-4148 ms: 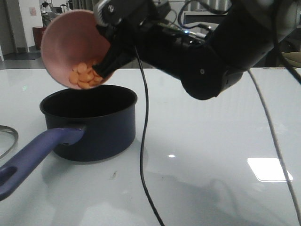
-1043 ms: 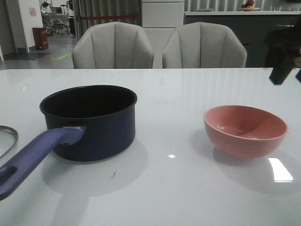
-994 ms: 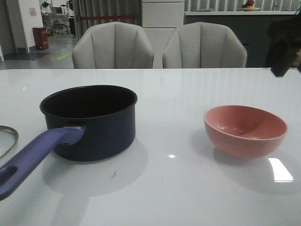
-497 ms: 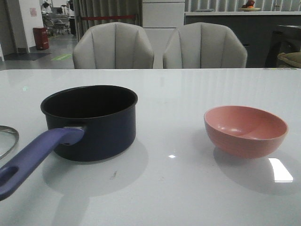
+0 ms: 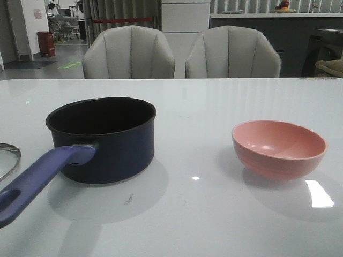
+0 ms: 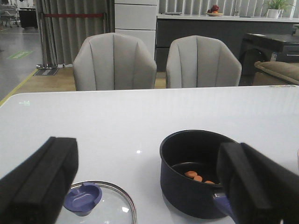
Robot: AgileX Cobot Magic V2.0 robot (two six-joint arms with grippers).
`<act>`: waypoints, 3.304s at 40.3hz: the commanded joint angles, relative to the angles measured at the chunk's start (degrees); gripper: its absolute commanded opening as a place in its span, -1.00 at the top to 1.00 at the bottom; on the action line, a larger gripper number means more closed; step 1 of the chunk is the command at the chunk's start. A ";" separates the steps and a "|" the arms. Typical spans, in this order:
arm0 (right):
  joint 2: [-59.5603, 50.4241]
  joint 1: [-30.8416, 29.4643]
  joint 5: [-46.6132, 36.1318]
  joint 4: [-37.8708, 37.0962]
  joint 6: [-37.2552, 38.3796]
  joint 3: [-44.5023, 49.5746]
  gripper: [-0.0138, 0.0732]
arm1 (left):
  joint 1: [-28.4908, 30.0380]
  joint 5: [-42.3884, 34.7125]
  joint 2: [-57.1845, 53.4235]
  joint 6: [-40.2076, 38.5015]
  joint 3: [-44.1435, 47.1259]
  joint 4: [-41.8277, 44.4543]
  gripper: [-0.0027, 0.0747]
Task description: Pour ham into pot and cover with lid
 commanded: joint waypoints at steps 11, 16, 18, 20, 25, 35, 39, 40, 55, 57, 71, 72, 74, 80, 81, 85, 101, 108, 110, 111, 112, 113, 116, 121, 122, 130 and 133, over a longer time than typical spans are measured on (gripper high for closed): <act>-1.55 -0.02 -2.85 0.15 0.19 2.86 0.16 | -0.52 -3.26 0.62 0.10 -1.41 -0.10 -0.72; -1.55 -0.02 -2.78 0.21 0.19 2.86 0.31 | -0.52 -2.70 0.62 0.10 -1.19 -0.10 -0.72; -1.55 -0.02 -2.78 0.21 0.19 2.86 0.31 | -0.52 -2.93 0.62 0.10 -1.05 -0.10 -0.72; -1.55 -0.02 -2.78 0.21 0.19 2.86 0.31 | -0.52 -2.83 0.62 0.10 -1.02 -0.21 -0.72; -1.55 -0.02 -2.78 0.21 0.19 2.86 0.31 | -0.34 -2.94 0.62 0.10 -1.13 -0.09 -0.72; -1.55 -0.08 -2.78 0.21 0.19 2.86 0.31 | 2.45 -2.14 8.46 0.10 -4.23 0.37 -0.72; -1.55 -0.08 -2.78 0.21 0.19 2.86 0.31 | 4.54 -1.06 14.61 -0.02 -7.07 0.37 -0.72; -1.55 -0.08 -2.78 0.21 0.19 2.86 0.31 | 5.24 -0.77 16.02 -0.61 -8.01 0.37 -0.72; -1.55 -0.08 -2.78 0.21 0.19 2.86 0.31 | 13.90 5.83 42.52 -7.37 -20.12 -4.74 -0.72; -1.55 -0.08 -2.78 0.21 0.19 2.86 0.31 | 14.05 8.33 46.20 -7.37 -22.47 -5.16 -0.72; -1.55 -0.08 -2.78 0.21 0.19 2.86 0.31 | 14.05 21.76 71.87 -7.13 -39.74 -3.73 -0.72; -1.55 -0.08 -2.78 0.21 0.19 2.86 0.31 | 14.05 22.96 73.07 -7.13 -40.93 -3.73 -0.72; -1.55 -0.08 -2.78 0.21 0.19 2.86 0.31 | 14.05 24.64 75.29 -7.13 -43.68 -3.73 -0.72; -1.55 -0.08 -2.78 0.21 0.19 2.86 0.31 | 14.05 29.77 82.25 -7.13 -50.59 -3.60 -0.72; -1.55 -0.08 -2.78 0.21 0.19 2.86 0.31 | 14.05 30.39 83.13 -7.13 -51.28 -3.60 -0.72; -1.55 -0.08 -2.78 0.21 0.19 2.86 0.31 | 14.05 33.63 87.36 -7.13 -54.23 -3.60 -0.72; -1.55 -0.08 -2.78 0.21 0.19 2.86 0.31 | 14.05 37.70 96.66 -9.97 -59.91 2.83 -0.72; -1.55 -0.08 -2.78 0.21 0.19 2.86 0.31 | 14.26 34.52 96.66 -10.18 -59.91 2.08 -0.72; -1.55 -0.08 -2.78 0.21 0.19 2.86 0.31 | 14.76 34.35 96.66 -10.52 -59.91 1.35 -0.72; -1.55 -0.08 -2.78 0.21 0.19 2.86 0.31 | 15.18 34.35 96.66 -10.71 -59.91 0.83 -0.72; -1.55 -0.08 -2.78 0.21 0.19 2.86 0.31 | 15.80 34.35 96.74 -10.84 -59.91 0.21 -0.72; -1.55 -0.08 -2.78 0.21 0.19 2.86 0.31 | 16.47 34.35 96.90 -10.82 -59.91 -0.77 -0.72; -1.55 -0.08 -2.78 0.21 0.19 2.86 0.31 | 17.90 35.16 97.40 -10.82 -59.91 -3.11 -0.72; -1.55 -0.08 -2.78 0.21 0.19 2.86 0.31 | 18.34 35.43 98.76 -9.46 -59.91 -3.72 -0.72; -1.55 -0.08 -2.78 0.21 0.19 2.86 0.31 | 18.14 35.43 99.06 -8.73 -59.91 -4.01 -0.72; -1.55 -0.08 -2.78 0.21 0.19 2.86 0.31 | 17.14 36.34 100.83 -8.53 -59.91 -4.77 -0.72; -1.55 -0.08 -2.78 0.21 0.19 2.86 0.31 | 17.14 36.72 101.42 -8.63 -59.91 -4.90 -0.72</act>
